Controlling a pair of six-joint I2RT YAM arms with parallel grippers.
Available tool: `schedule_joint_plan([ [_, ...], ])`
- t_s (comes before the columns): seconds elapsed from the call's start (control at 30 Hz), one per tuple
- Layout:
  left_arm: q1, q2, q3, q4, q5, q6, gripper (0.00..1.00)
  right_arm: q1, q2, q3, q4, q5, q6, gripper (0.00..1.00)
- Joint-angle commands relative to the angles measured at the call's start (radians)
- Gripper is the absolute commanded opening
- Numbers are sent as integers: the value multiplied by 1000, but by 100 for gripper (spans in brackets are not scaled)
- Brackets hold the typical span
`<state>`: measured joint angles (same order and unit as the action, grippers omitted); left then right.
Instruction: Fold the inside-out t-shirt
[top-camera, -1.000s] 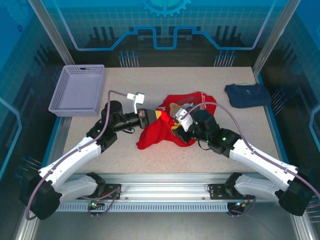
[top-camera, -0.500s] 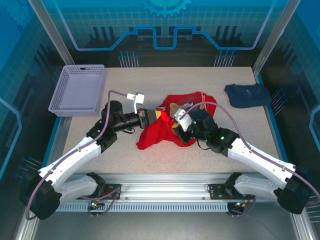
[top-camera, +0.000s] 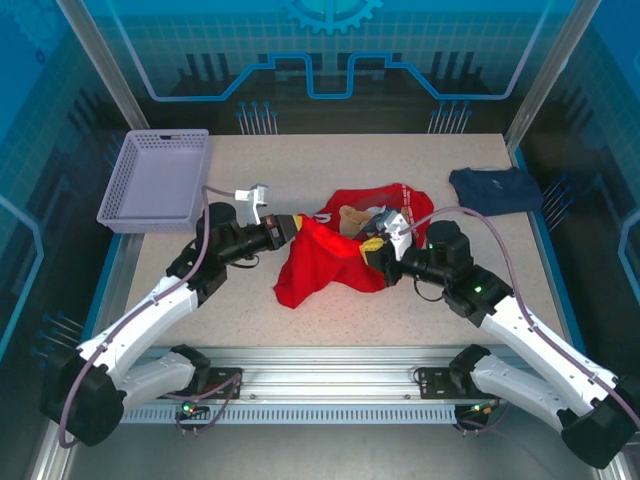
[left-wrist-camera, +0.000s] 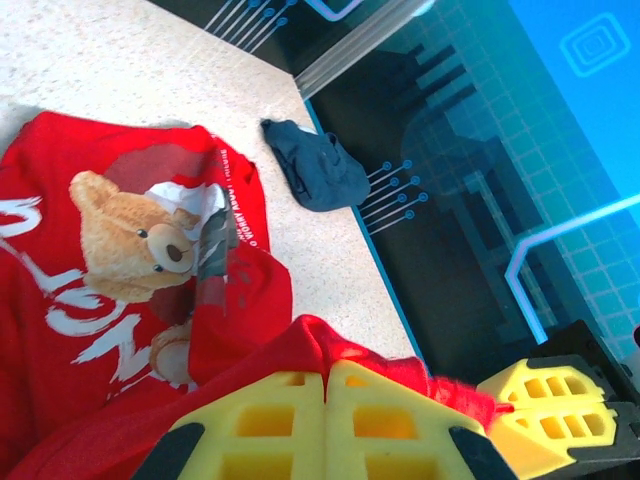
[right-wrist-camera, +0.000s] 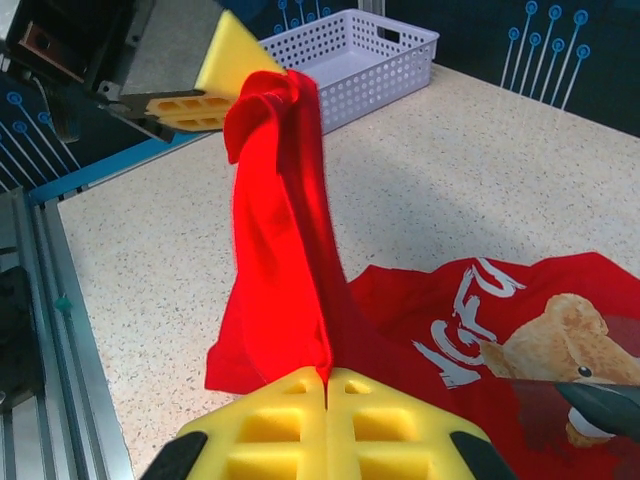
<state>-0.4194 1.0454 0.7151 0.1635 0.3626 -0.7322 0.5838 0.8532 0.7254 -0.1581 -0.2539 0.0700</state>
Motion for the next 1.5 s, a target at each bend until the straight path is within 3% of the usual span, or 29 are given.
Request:
schedule_joint_plan([
  [0.0, 36, -31, -40, 45, -13, -68, 0, -54, -23, -36, 60, -69, 76, 0],
  [0.13, 43, -26, -54, 57, 19, -71, 1, -72, -12, -43, 71, -78, 97, 0],
  [0.33, 42, 2, -83, 49, 111, -37, 10, -75, 26, -28, 51, -18, 110, 0],
  [0.47, 42, 29, -120, 8, 114, 2, 13, -72, 51, -27, 72, -58, 113, 0],
  [0.8, 35, 107, -236, 28, 1, 81, 22, -13, 201, 32, 37, -83, 86, 0],
  [1.03, -104, 117, -229, 43, -180, 245, 41, -12, 237, 92, -65, -35, 58, 0],
  [1.17, -144, 227, -158, 69, -137, 217, 43, -17, 216, 101, -158, 50, 61, 0],
  [1.37, -220, 398, -55, 91, -111, 206, 45, -34, 193, 96, -367, 309, 135, 0],
  [1.47, -236, 463, -18, 100, -89, 241, 45, -57, 197, 76, -395, 366, 176, 0],
])
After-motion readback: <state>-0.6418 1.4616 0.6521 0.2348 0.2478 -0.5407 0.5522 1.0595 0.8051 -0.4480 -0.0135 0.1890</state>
